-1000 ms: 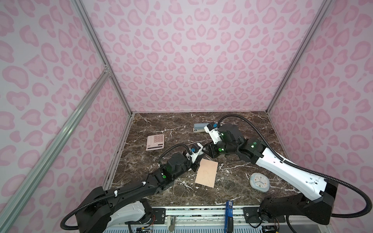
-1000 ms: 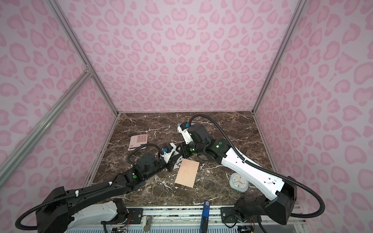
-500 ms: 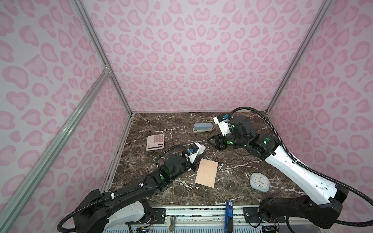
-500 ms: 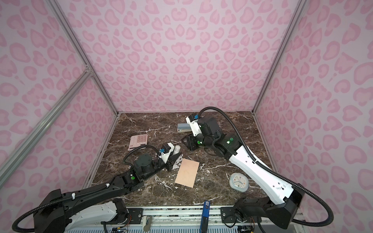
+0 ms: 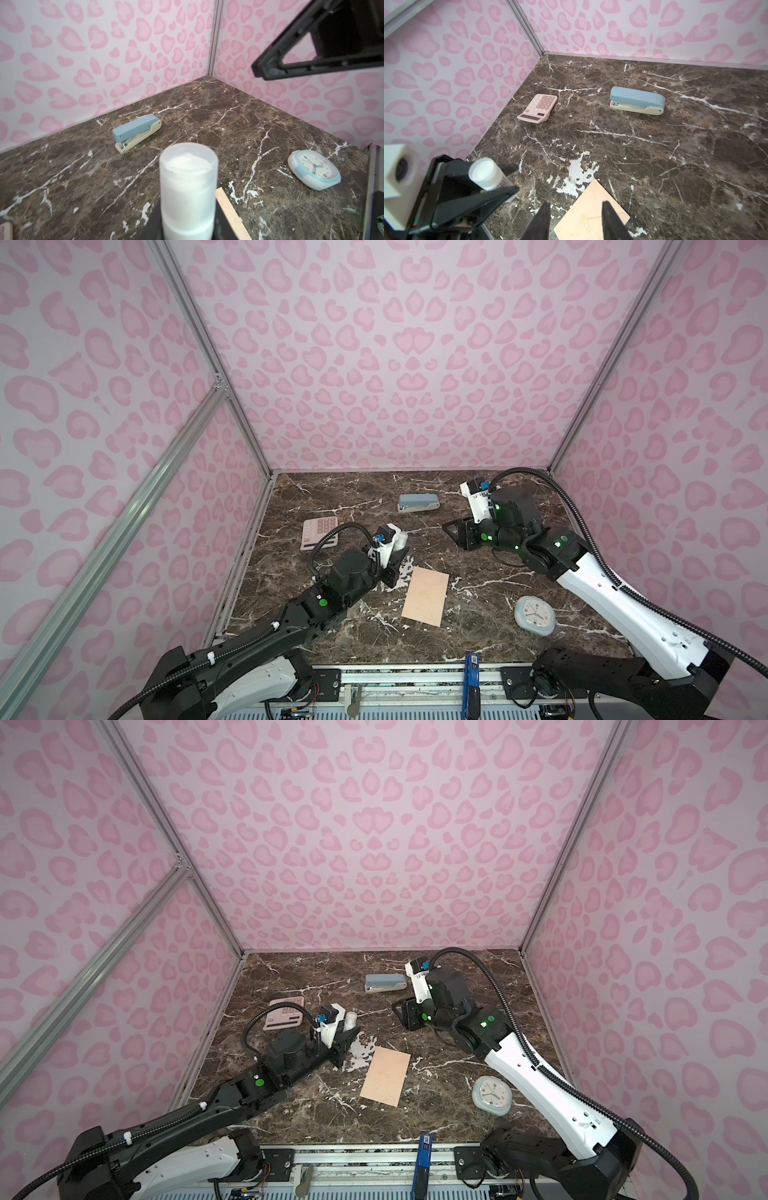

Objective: Place the letter into the envelope and seal it

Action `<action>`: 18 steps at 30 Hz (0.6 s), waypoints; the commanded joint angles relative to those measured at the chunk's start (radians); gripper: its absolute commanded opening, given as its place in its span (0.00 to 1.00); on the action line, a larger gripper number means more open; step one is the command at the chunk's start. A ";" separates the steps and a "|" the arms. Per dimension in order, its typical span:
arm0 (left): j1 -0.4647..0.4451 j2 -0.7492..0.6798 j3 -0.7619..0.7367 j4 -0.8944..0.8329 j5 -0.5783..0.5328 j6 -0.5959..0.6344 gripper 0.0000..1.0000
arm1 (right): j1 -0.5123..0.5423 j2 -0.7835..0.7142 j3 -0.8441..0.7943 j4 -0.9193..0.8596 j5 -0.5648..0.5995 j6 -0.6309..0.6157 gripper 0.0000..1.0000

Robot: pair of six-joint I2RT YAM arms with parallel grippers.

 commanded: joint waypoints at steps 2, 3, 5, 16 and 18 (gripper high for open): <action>0.011 -0.032 0.050 -0.289 -0.052 -0.165 0.04 | 0.007 -0.059 -0.106 0.158 0.061 -0.005 0.43; 0.012 -0.039 0.057 -0.338 -0.064 -0.203 0.04 | 0.008 -0.077 -0.138 0.194 0.068 -0.006 0.43; 0.016 -0.050 0.065 -0.409 -0.074 -0.284 0.04 | 0.012 -0.104 -0.201 0.262 0.075 -0.015 0.43; 0.030 0.032 0.059 -0.613 -0.035 -0.516 0.07 | 0.179 -0.124 -0.460 0.534 0.136 -0.150 0.42; 0.045 0.074 0.062 -0.626 -0.023 -0.531 0.07 | 0.192 -0.101 -0.453 0.513 0.138 -0.142 0.42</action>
